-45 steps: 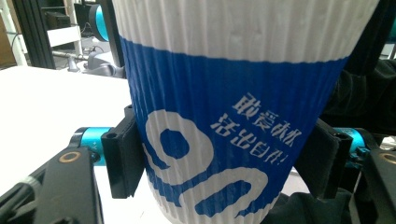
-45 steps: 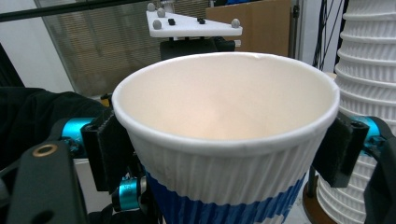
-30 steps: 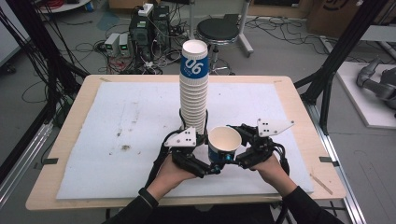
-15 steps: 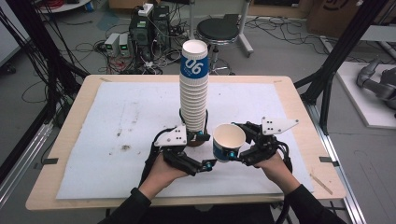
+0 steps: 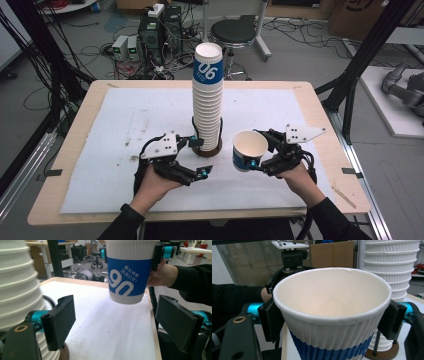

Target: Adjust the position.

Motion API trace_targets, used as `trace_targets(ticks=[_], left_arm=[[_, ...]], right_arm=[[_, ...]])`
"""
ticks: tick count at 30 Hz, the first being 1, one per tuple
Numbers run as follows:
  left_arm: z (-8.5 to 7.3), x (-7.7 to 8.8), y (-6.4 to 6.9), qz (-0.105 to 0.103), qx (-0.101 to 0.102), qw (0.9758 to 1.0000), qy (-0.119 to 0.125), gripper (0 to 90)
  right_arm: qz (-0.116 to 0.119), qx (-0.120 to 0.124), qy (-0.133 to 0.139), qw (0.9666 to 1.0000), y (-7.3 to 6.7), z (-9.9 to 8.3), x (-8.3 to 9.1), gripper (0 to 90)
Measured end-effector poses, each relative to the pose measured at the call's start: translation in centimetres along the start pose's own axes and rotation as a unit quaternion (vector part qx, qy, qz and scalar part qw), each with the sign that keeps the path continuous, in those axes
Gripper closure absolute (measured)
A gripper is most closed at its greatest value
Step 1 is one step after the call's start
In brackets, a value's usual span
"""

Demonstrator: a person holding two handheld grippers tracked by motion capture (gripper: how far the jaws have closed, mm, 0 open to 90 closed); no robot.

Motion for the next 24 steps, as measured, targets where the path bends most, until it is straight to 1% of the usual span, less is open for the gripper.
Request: trace_targets(ticks=[1, 7, 8, 10, 11, 12, 15, 16, 20, 22, 24], left_arm=[[0.0, 0.4, -0.1, 0.006, 0.002, 1.0000, 0.001, 16.2], [0.0, 2.0, -0.8, 0.024, 0.002, 0.9997, 0.010, 16.2], [0.0, 2.3, -0.9, 0.029, -0.004, 0.9995, 0.010, 16.3], [0.0, 2.7, -1.0, 0.036, -0.009, 0.9993, 0.010, 16.3], [0.1, 3.0, -1.0, 0.039, -0.012, 0.9991, 0.012, 16.3], [0.1, 3.3, -1.1, 0.044, -0.016, 0.9988, 0.015, 16.3], [0.2, 3.9, -1.4, 0.054, -0.018, 0.9982, 0.018, 16.3], [0.1, 4.1, -1.5, 0.056, -0.019, 0.9981, 0.019, 16.2], [-0.3, 4.4, -2.0, 0.066, -0.011, 0.9976, 0.019, 16.2], [-0.4, 4.4, -2.0, 0.068, -0.011, 0.9974, 0.019, 16.2], [-0.4, 4.3, -2.0, 0.066, -0.010, 0.9976, 0.020, 16.2]], right_arm=[[-0.001, 0.003, 0.001, 1.0000, 0.0, 0.0, 0.1, 21.3], [-0.007, 0.001, 0.000, 1.0000, 0.0, 0.0, 0.5, 21.3], [-0.008, 0.003, 0.001, 1.0000, 0.1, 0.0, 0.5, 21.3], [-0.009, 0.004, 0.000, 1.0000, 0.1, 0.0, 0.6, 21.3], [-0.009, 0.000, -0.001, 1.0000, 0.1, 0.0, 0.6, 21.3], [-0.009, 0.002, 0.000, 1.0000, 0.1, 0.0, 0.6, 21.3], [-0.014, 0.005, 0.000, 0.9999, 0.3, 0.0, 0.7, 21.3], [-0.014, 0.003, 0.000, 0.9999, 0.3, 0.0, 0.7, 21.3], [-0.015, 0.002, -0.002, 0.9999, 0.3, -0.1, 0.8, 21.3], [-0.016, 0.002, -0.002, 0.9999, 0.3, -0.1, 0.9, 21.3], [-0.018, 0.004, -0.002, 0.9998, 0.3, -0.1, 1.0, 21.3]])
Point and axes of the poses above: each handheld gripper's, and its own axes: x roughly backward along the jaws, z roughly out of its top, y roughly to its right, the point moved 3 cm from there along -x, roughly forward along the jaws, and after that the axes turned 13 degrees about z, right-handed, at the moved point
